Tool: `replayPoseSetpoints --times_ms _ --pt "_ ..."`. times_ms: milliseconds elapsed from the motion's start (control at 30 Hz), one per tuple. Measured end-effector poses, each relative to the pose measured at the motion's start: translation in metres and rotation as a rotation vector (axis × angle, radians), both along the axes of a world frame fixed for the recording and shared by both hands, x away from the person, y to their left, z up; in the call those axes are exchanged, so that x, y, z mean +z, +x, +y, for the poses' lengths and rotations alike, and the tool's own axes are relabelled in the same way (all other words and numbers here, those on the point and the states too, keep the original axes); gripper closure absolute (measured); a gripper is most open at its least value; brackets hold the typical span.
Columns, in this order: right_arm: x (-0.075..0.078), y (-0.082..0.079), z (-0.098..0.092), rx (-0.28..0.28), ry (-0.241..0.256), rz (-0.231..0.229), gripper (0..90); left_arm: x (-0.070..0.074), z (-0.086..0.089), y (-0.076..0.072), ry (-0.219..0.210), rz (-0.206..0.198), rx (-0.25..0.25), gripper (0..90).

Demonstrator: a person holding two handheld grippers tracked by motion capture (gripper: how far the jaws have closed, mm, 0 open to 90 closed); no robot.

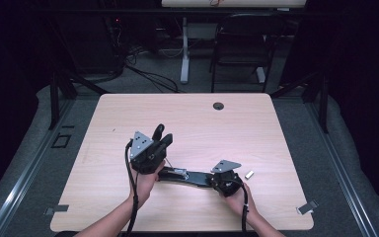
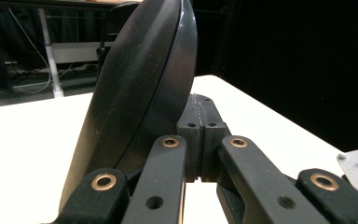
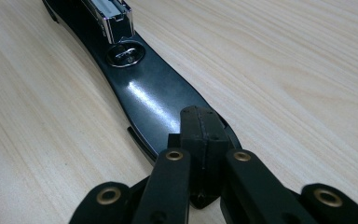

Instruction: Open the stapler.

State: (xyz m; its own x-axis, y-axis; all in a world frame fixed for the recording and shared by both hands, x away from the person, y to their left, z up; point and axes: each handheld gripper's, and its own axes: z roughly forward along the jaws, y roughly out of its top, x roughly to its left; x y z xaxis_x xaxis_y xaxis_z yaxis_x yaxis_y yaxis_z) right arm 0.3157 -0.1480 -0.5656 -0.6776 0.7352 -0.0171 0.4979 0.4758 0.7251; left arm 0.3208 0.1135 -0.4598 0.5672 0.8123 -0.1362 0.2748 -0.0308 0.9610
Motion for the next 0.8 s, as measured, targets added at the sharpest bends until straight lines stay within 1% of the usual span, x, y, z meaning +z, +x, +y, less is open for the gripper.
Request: replayPoseSetpoints --times_ms 167,333,400,467,533,667,800 --pt "0.000 0.000 0.000 0.002 0.000 -0.002 90.0 0.002 0.004 0.001 0.003 0.000 0.009 90.0" --pt "0.000 0.000 0.000 0.002 0.000 -0.004 90.0 0.004 0.017 0.005 -0.018 0.002 0.052 90.0" --pt "0.000 0.000 0.000 0.003 -0.002 -0.005 90.0 0.005 0.023 0.005 -0.016 0.003 0.058 90.0" --pt "0.000 0.000 0.001 0.004 -0.002 -0.004 90.0 0.005 0.026 0.005 -0.005 -0.006 0.062 90.0" --pt "0.000 0.000 0.001 0.005 -0.003 -0.002 90.0 0.005 0.027 0.004 0.008 -0.012 0.059 90.0" --pt "-0.001 -0.001 0.002 0.006 -0.007 -0.001 90.0 0.006 0.027 0.002 0.019 -0.034 0.062 90.0" --pt "-0.001 -0.001 0.002 0.006 -0.002 -0.002 90.0 0.007 0.029 0.002 0.020 -0.034 0.069 90.0"
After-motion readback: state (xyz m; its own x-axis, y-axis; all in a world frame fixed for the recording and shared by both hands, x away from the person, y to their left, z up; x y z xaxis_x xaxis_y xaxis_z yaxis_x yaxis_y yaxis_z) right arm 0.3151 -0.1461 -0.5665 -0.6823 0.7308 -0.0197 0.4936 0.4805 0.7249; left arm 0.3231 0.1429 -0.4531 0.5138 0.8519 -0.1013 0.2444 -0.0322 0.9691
